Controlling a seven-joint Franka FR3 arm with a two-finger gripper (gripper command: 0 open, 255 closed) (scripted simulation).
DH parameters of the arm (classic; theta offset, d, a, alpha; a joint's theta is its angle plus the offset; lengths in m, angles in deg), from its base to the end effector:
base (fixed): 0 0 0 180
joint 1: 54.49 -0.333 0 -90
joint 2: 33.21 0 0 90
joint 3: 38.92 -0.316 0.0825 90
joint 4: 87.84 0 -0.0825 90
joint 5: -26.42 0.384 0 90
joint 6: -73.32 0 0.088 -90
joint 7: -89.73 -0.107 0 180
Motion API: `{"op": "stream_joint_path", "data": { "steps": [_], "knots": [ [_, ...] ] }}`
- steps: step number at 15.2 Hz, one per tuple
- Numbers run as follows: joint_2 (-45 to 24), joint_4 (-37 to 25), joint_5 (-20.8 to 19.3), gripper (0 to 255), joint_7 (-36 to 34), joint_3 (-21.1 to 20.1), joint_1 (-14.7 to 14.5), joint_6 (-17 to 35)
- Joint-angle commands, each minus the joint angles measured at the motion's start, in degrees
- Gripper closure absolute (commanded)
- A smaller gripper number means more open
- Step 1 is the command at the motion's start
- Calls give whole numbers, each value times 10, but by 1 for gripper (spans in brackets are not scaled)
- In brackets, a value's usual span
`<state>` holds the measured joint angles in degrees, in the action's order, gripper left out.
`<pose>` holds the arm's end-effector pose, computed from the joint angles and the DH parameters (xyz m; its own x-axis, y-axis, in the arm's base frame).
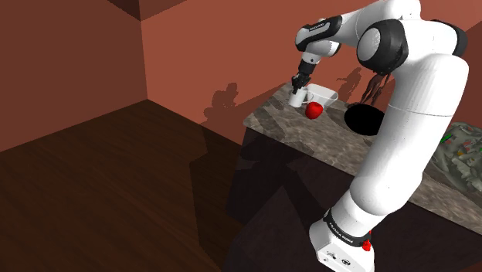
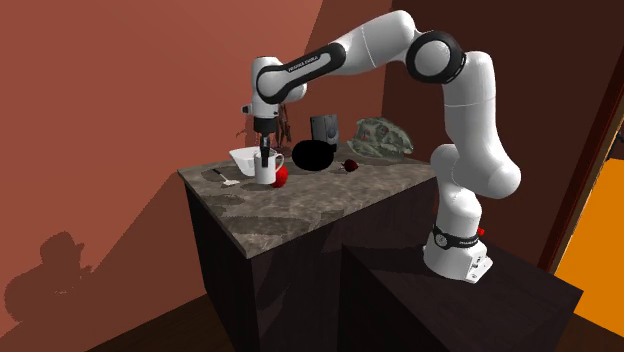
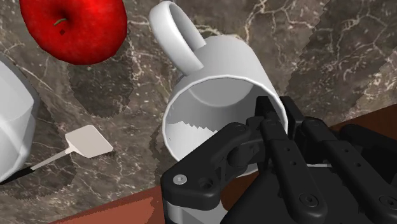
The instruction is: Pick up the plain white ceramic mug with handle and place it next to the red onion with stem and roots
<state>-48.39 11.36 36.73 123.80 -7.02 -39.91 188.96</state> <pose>0.4622 -0.4330 0.4507 0.9618 -0.2650 0.0689 -0.2665 -0.9638 0.0128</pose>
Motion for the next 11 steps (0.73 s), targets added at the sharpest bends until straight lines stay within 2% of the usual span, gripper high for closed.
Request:
{"op": "stream_joint_path", "data": {
  "steps": [1, 11],
  "knots": [
    [6, -10, -4, 255, -3, 1, -1, -15],
    [16, -75, -13, 255, -11, 5, 1, -88]
  ]
}}
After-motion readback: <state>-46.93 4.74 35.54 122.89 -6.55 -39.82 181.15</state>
